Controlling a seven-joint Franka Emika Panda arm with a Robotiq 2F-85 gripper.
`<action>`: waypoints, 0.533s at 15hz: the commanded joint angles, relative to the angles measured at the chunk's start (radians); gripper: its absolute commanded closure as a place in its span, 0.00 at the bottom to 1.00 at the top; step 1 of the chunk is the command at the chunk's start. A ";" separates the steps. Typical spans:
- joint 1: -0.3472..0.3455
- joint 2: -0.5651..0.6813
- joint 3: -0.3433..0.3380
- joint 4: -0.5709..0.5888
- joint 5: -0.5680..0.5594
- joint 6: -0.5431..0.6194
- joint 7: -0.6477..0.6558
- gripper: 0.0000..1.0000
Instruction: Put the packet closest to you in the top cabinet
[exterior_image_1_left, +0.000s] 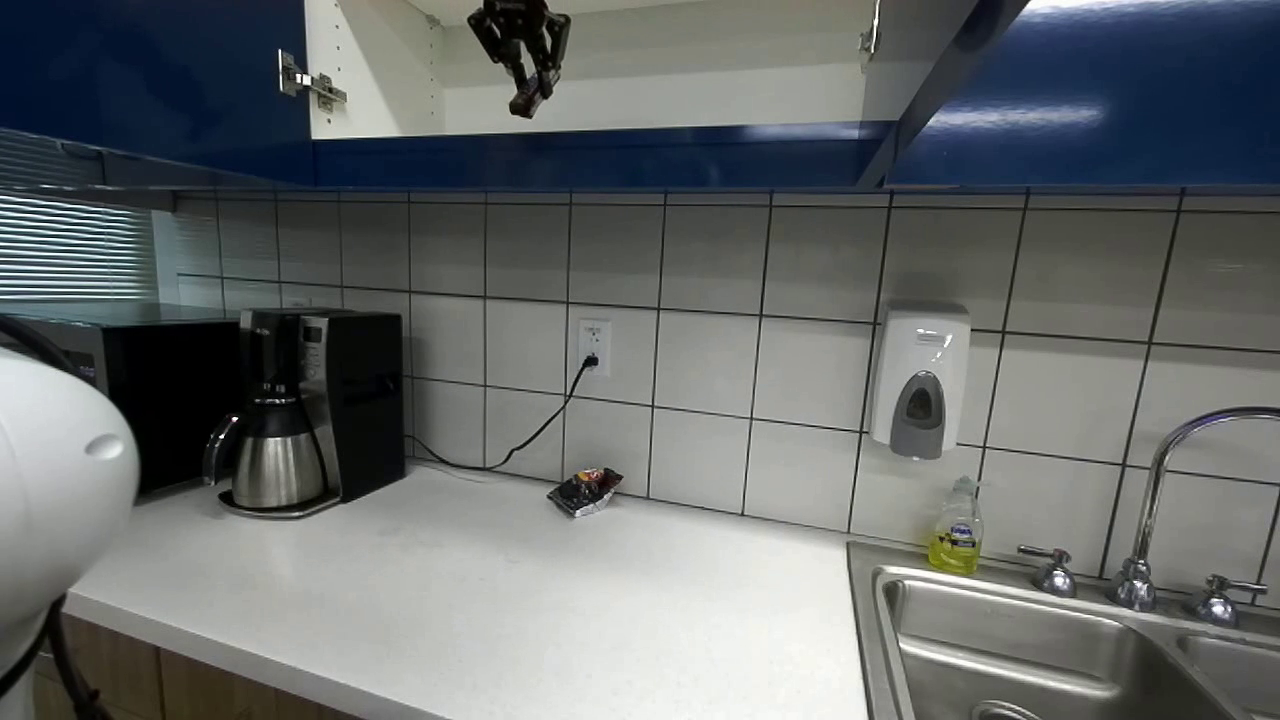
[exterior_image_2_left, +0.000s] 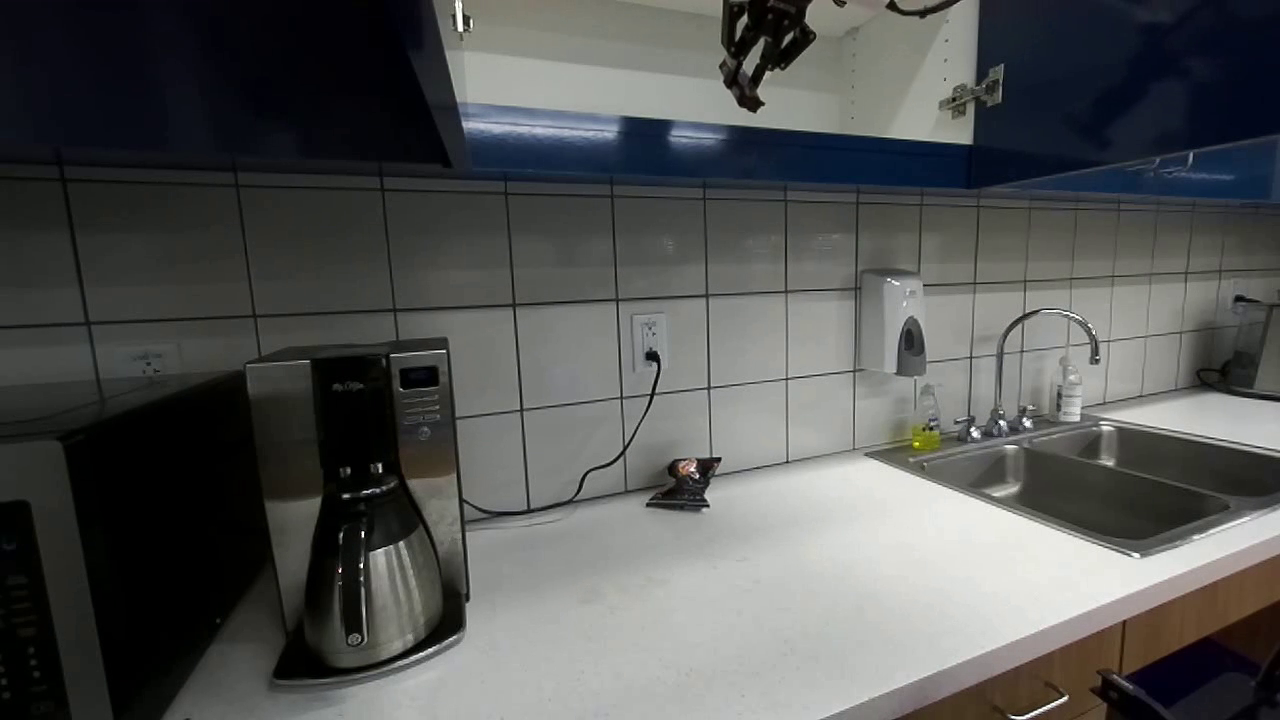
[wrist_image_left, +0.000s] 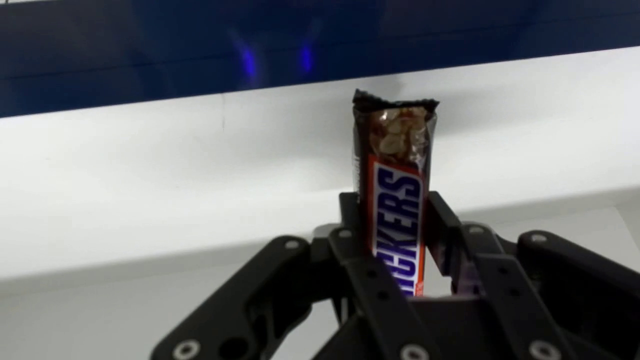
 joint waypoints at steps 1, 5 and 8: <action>-0.033 0.074 0.025 0.112 0.001 -0.065 0.029 0.89; -0.036 0.125 0.027 0.171 -0.006 -0.091 0.043 0.89; -0.037 0.148 0.026 0.203 -0.007 -0.111 0.047 0.89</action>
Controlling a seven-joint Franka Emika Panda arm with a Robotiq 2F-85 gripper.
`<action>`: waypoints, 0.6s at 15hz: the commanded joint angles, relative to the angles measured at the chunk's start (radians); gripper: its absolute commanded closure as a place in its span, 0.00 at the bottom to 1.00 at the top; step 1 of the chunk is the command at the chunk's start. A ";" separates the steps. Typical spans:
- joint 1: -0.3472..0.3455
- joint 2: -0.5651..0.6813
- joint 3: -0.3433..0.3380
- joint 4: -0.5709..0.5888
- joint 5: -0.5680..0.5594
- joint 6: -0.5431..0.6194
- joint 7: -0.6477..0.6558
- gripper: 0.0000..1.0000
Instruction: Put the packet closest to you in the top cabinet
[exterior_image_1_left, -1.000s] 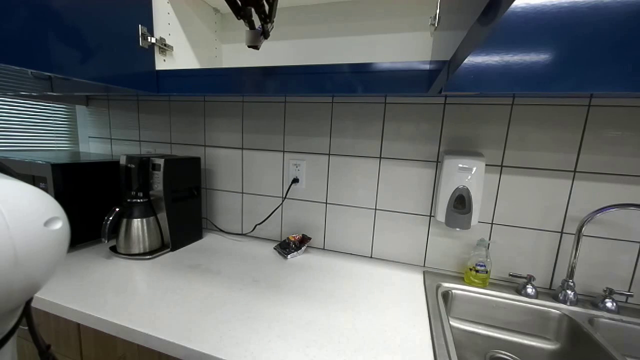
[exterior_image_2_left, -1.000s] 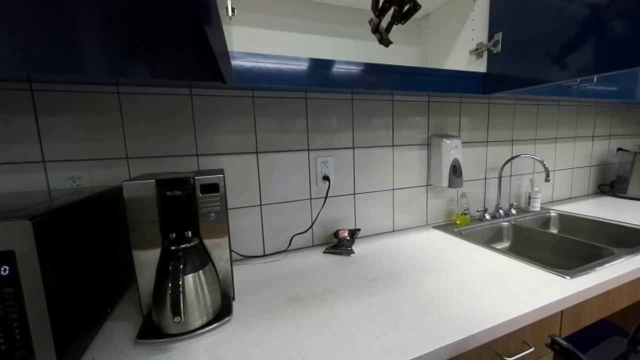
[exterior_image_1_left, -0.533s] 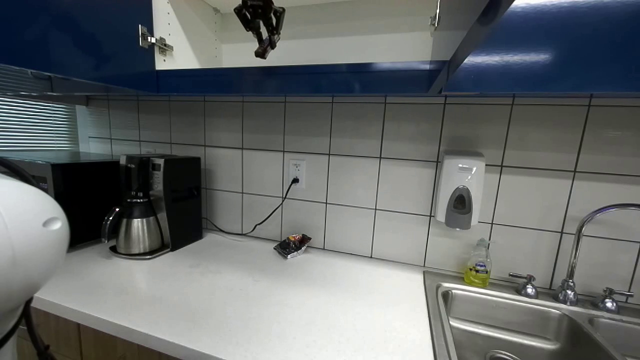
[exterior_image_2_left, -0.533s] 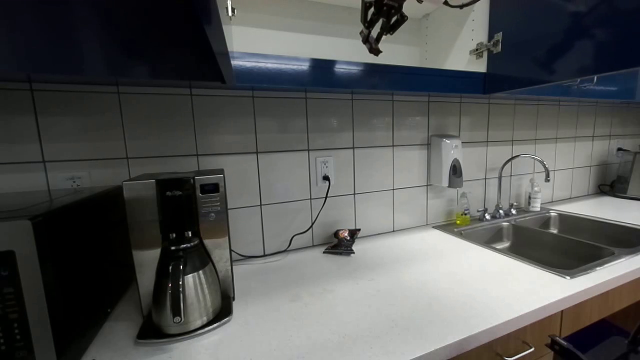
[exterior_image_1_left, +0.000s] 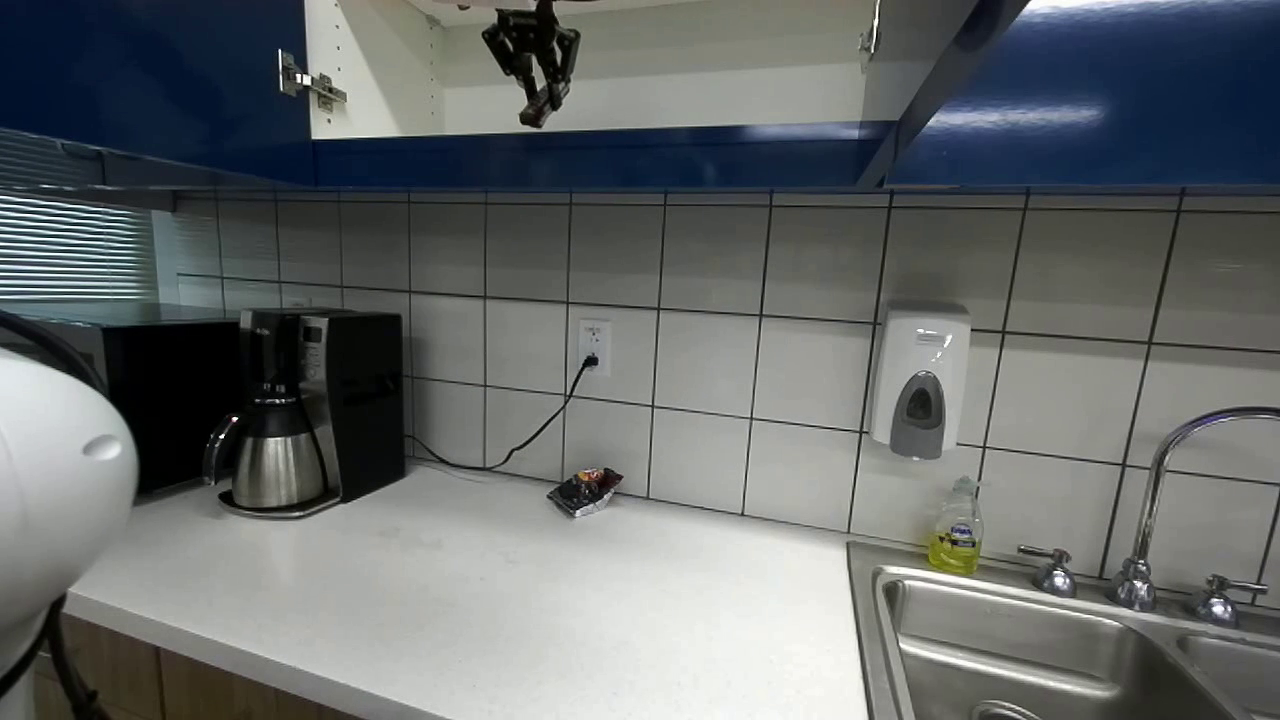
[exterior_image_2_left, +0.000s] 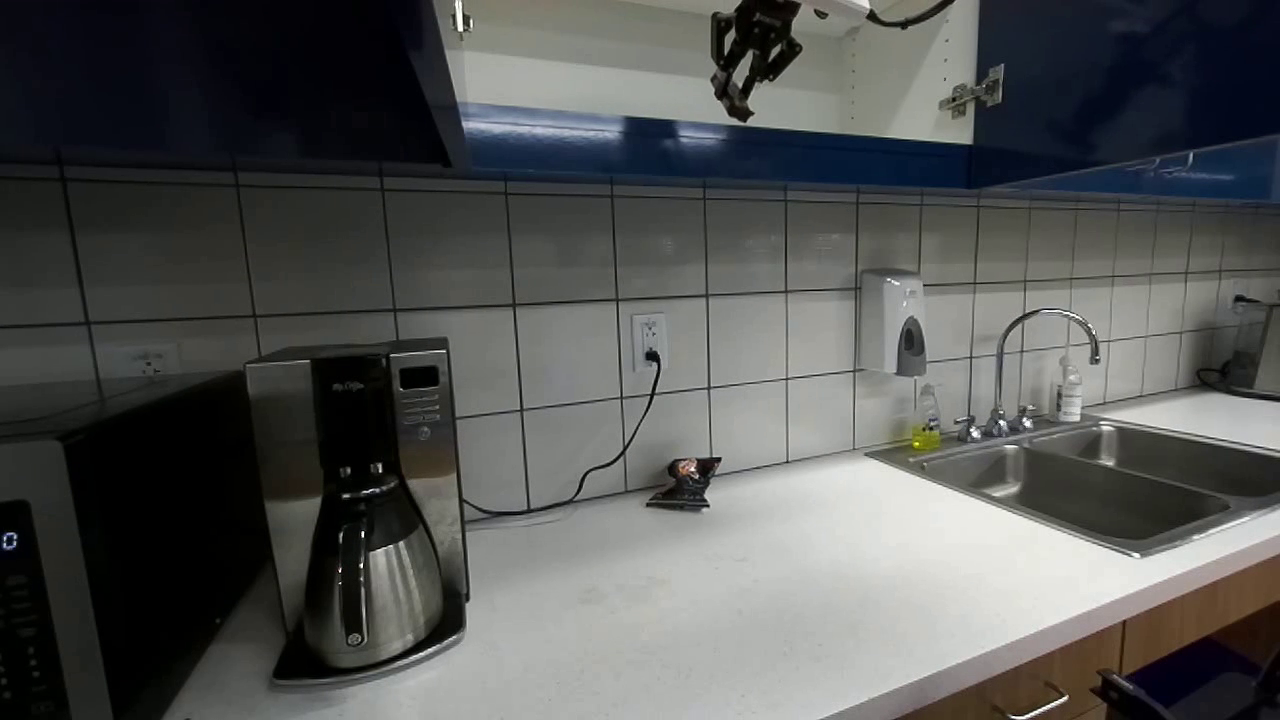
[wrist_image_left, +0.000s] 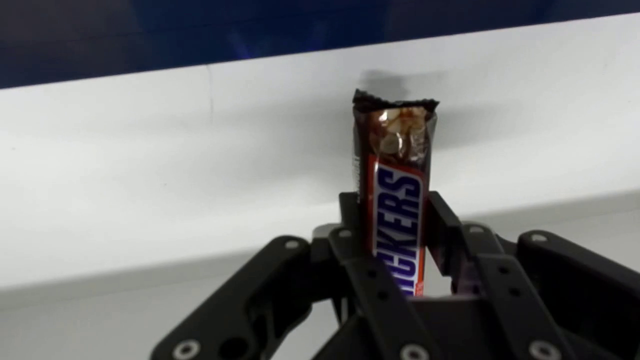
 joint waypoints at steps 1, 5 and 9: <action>-0.030 0.047 0.026 0.090 -0.007 -0.063 0.031 0.89; -0.032 0.069 0.025 0.131 -0.010 -0.091 0.035 0.89; -0.009 0.088 0.001 0.163 -0.017 -0.117 0.040 0.89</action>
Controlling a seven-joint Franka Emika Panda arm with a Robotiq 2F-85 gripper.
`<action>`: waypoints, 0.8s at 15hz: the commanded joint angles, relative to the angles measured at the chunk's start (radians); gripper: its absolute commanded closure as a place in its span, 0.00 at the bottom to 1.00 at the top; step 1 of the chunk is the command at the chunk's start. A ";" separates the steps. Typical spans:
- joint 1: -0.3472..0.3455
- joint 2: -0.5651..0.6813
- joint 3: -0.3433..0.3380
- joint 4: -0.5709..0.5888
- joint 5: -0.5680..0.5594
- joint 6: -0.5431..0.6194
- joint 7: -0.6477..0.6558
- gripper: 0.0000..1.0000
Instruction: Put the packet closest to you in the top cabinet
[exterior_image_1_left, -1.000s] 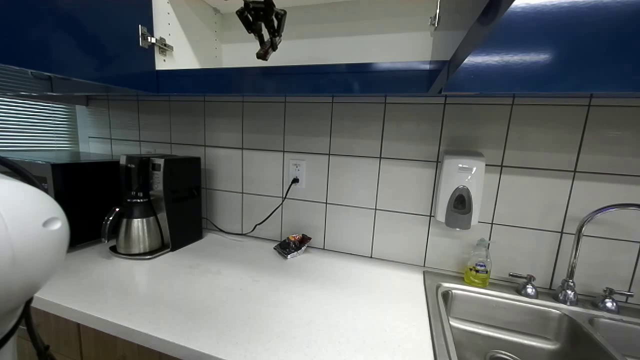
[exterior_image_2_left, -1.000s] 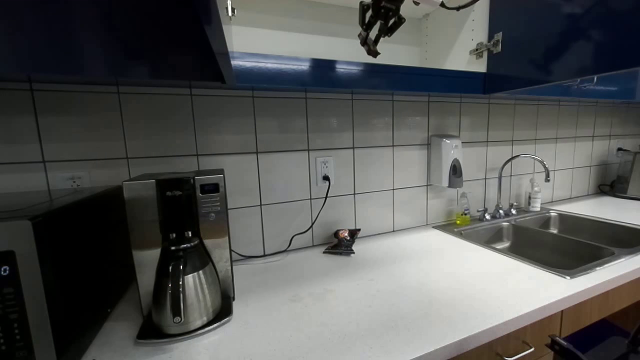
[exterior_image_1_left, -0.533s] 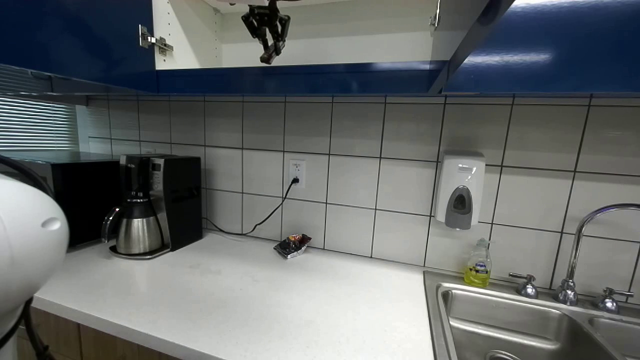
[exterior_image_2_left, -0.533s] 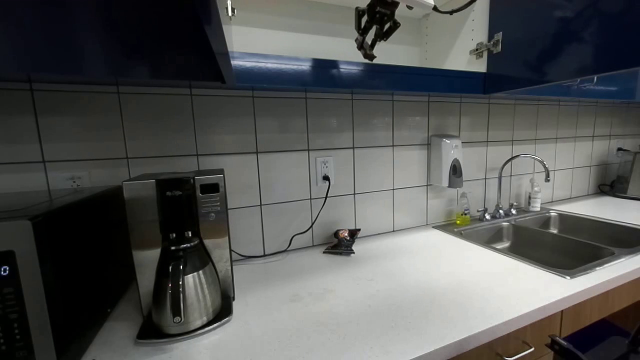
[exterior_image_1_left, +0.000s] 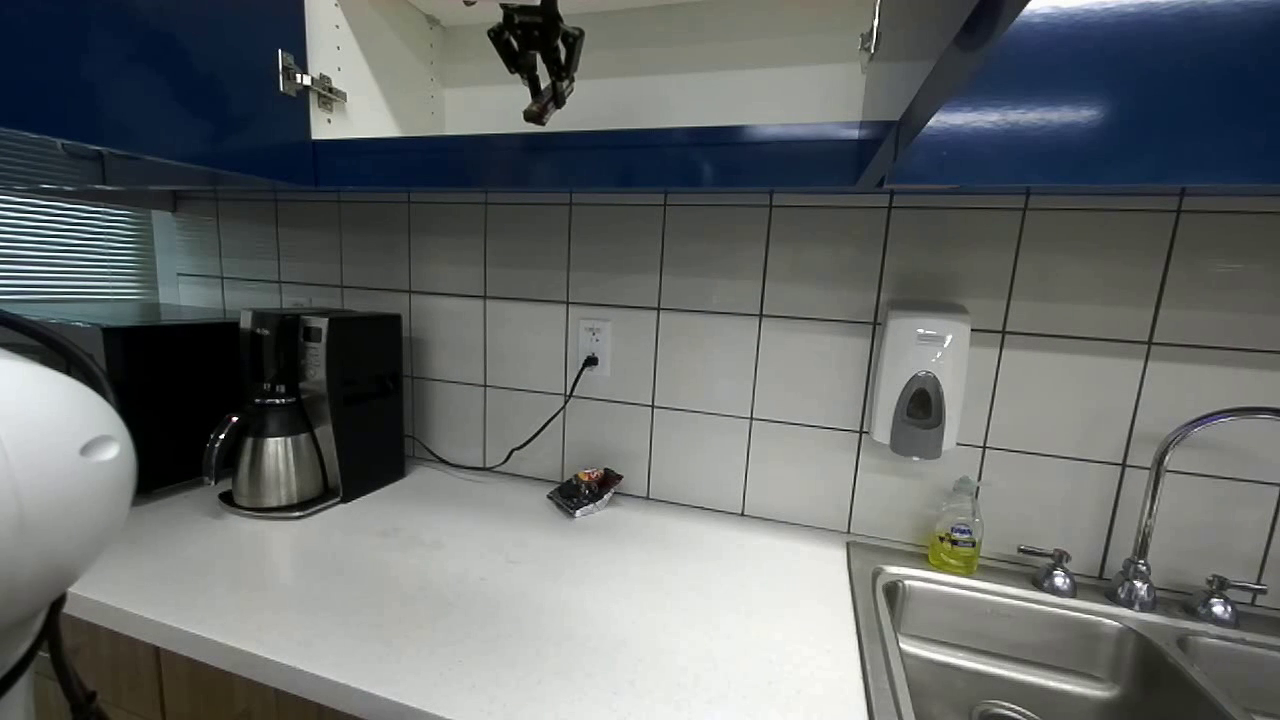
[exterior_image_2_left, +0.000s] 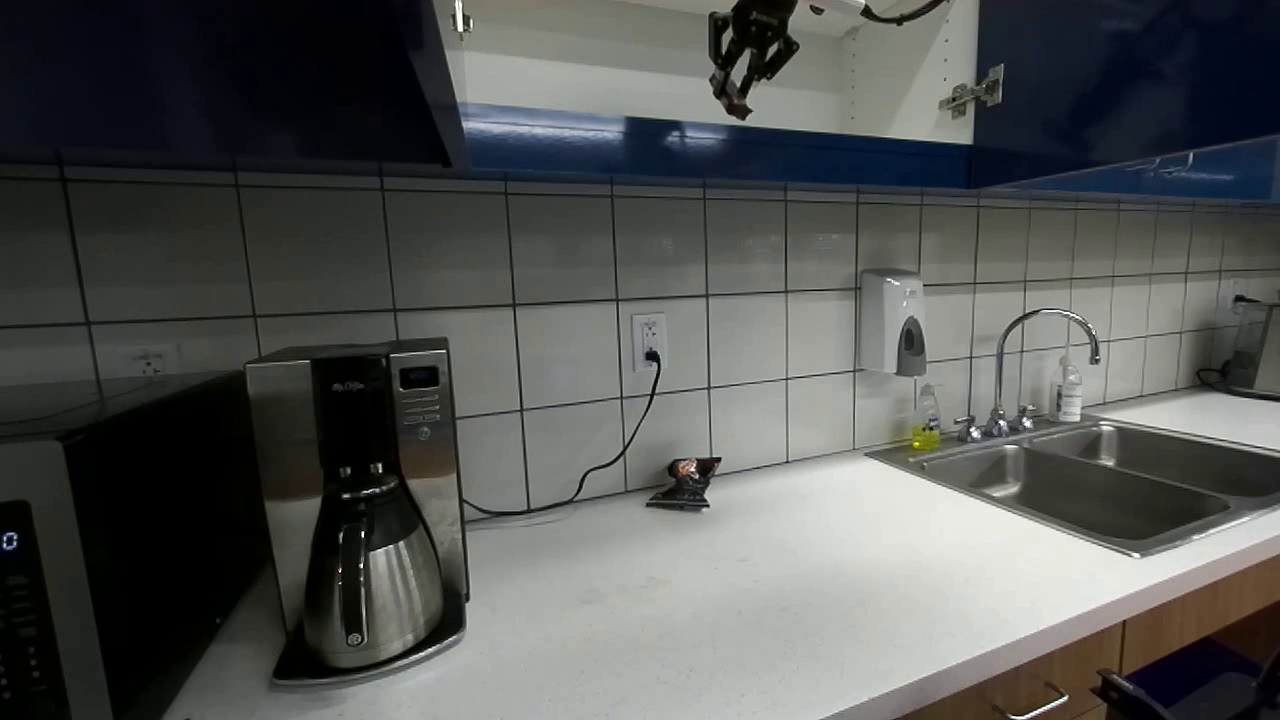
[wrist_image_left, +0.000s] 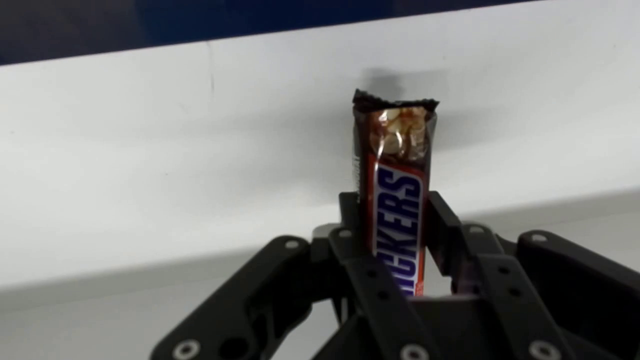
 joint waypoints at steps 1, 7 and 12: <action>-0.002 0.037 0.001 0.074 -0.016 -0.052 0.033 0.89; -0.001 0.071 -0.003 0.113 -0.017 -0.072 0.045 0.89; 0.000 0.094 -0.004 0.134 -0.022 -0.074 0.063 0.34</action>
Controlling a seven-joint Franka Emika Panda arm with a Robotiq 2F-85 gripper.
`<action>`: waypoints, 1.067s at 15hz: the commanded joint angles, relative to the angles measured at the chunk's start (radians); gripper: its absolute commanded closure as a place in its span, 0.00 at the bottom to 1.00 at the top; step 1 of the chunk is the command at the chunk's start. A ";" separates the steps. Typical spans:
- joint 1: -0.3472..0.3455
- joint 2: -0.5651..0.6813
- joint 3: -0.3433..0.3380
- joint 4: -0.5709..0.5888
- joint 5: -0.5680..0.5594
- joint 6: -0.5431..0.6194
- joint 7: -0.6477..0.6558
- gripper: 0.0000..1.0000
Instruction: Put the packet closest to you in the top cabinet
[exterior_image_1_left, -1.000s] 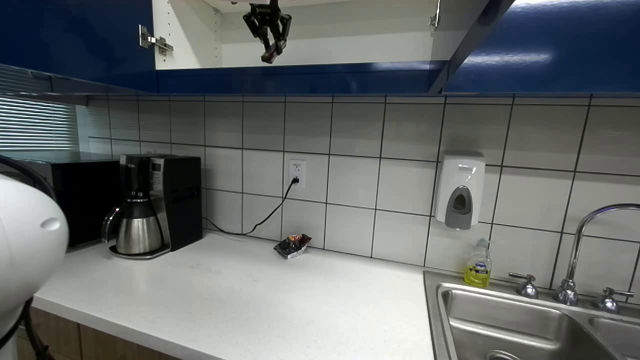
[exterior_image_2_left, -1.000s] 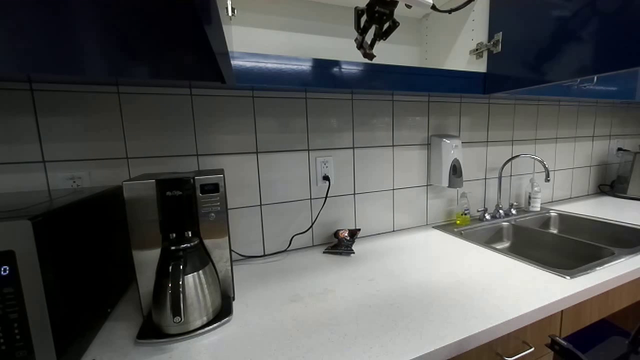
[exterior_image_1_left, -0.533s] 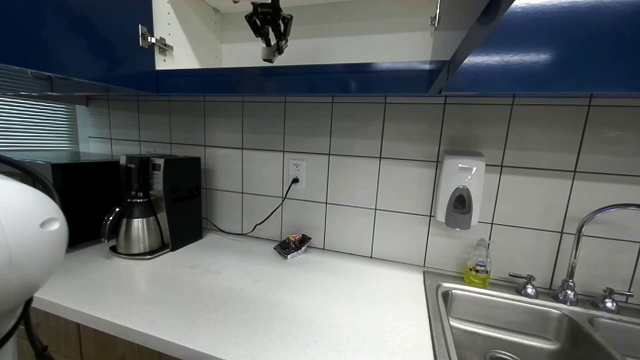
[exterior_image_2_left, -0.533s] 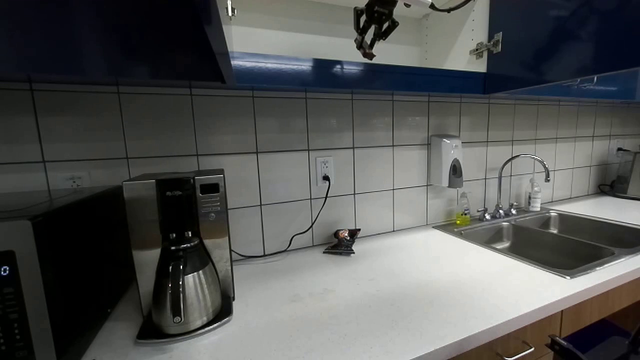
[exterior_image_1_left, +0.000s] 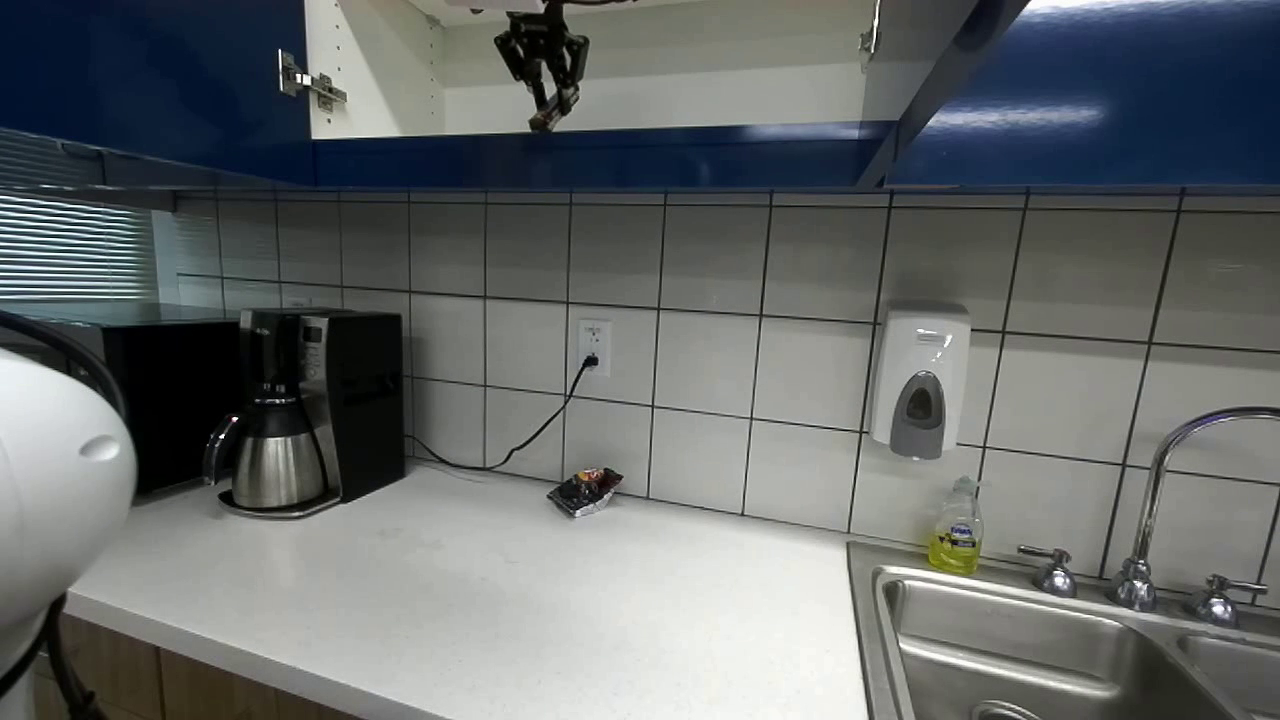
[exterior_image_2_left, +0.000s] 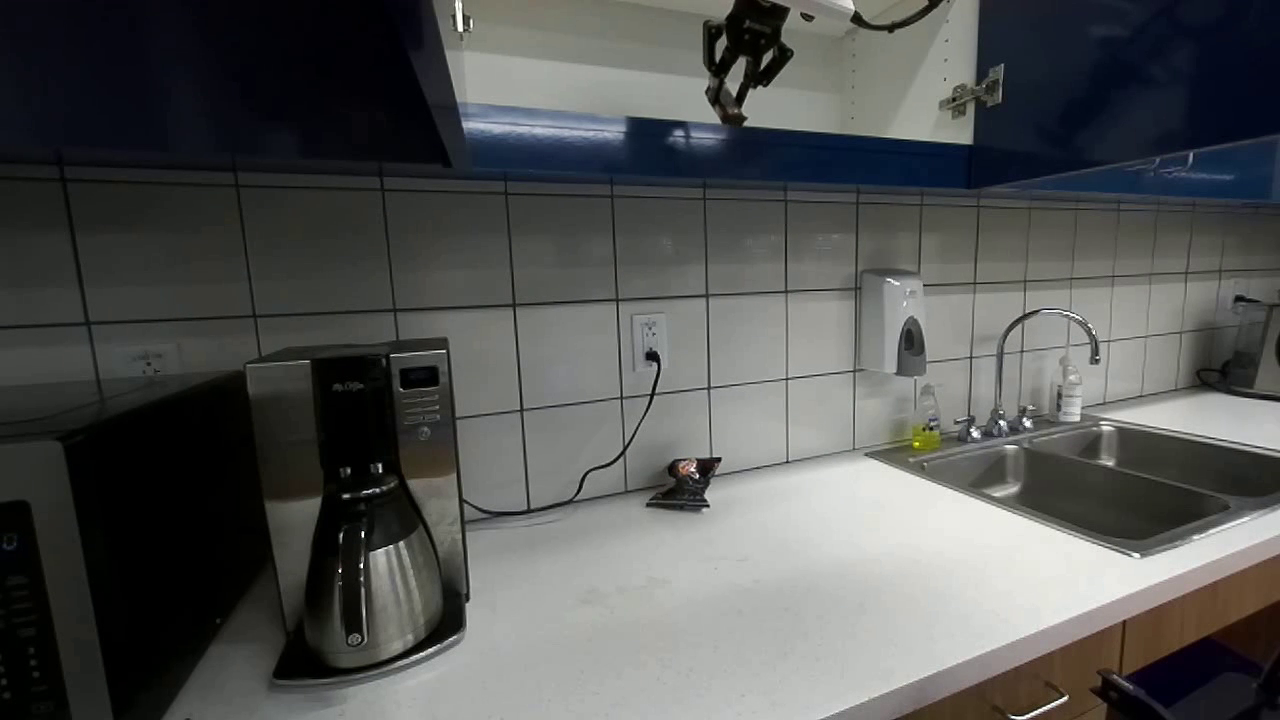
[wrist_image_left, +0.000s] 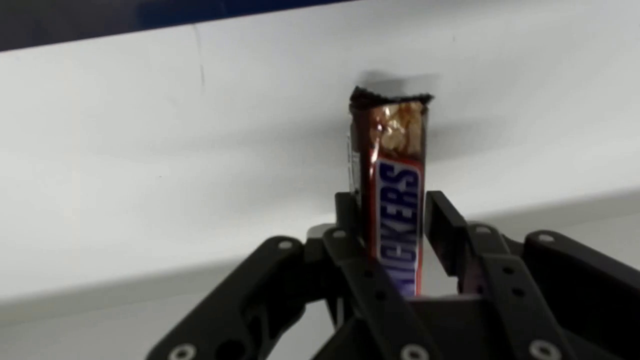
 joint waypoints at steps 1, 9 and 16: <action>-0.001 0.036 0.000 0.062 -0.019 -0.038 0.037 0.26; -0.002 0.032 -0.006 0.038 -0.009 -0.021 0.026 0.00; -0.002 -0.017 -0.008 -0.058 0.001 0.026 0.007 0.00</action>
